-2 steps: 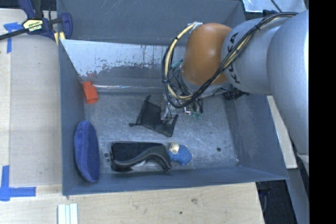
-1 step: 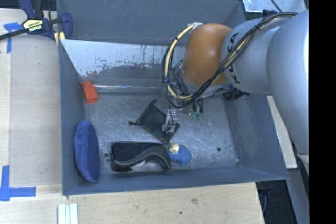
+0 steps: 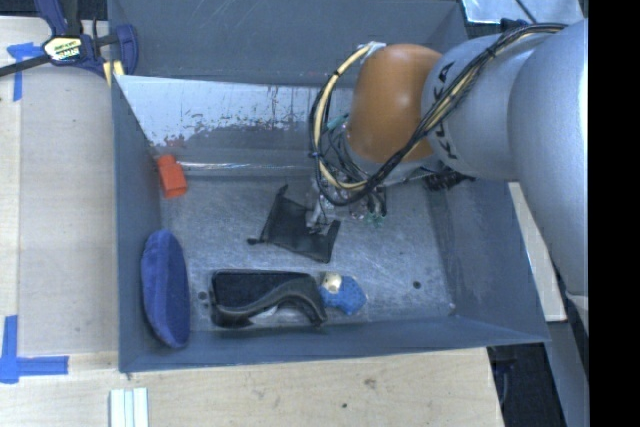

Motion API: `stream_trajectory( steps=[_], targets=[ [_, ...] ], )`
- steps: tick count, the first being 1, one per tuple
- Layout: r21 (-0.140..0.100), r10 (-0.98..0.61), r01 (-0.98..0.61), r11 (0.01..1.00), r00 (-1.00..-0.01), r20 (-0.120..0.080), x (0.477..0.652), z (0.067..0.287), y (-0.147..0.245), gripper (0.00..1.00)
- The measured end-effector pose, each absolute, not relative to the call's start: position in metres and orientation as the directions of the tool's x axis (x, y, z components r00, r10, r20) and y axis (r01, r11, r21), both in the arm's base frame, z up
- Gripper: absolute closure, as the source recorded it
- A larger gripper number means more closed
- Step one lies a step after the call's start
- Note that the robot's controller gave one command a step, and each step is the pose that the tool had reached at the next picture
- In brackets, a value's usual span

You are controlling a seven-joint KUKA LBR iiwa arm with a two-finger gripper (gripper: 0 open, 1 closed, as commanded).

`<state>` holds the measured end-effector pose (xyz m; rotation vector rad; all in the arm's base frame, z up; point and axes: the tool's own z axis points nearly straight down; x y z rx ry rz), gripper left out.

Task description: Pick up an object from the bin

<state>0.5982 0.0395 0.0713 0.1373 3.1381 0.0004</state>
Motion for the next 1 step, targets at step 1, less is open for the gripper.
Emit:
stream_trajectory(
  steps=[1],
  targets=[
    [0.0, 0.074, 0.074, 0.997, -0.997, -0.01, 0.5769, 0.1834, 0.0224, 1.0]
  ],
)
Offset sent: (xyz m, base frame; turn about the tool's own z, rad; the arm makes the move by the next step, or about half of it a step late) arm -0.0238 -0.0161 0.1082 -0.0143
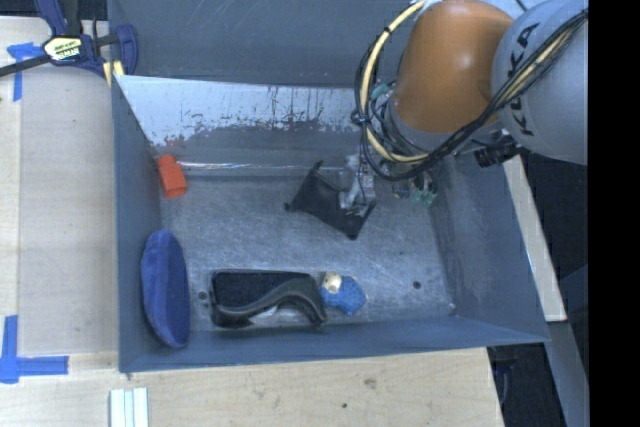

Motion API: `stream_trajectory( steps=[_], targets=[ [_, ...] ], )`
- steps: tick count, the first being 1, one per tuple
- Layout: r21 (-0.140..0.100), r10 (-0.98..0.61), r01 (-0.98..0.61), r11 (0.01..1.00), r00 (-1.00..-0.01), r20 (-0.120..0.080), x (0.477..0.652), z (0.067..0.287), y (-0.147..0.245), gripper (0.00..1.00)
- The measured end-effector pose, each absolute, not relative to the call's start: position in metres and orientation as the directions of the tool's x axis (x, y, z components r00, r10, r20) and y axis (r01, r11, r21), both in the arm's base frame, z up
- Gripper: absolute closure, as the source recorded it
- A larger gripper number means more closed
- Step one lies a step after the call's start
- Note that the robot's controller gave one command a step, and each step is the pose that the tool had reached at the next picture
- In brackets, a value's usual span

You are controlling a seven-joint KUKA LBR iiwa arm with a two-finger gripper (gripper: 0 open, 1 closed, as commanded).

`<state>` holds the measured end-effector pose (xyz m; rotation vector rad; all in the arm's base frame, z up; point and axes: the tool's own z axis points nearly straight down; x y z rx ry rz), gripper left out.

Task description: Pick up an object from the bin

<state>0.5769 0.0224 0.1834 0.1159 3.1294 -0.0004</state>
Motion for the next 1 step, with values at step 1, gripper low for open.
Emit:
stream_trajectory(
  steps=[1],
  targets=[
    [0.001, 0.086, 0.086, 0.996, -0.996, -0.009, 0.5911, 0.2187, 0.0317, 1.0]
  ],
)
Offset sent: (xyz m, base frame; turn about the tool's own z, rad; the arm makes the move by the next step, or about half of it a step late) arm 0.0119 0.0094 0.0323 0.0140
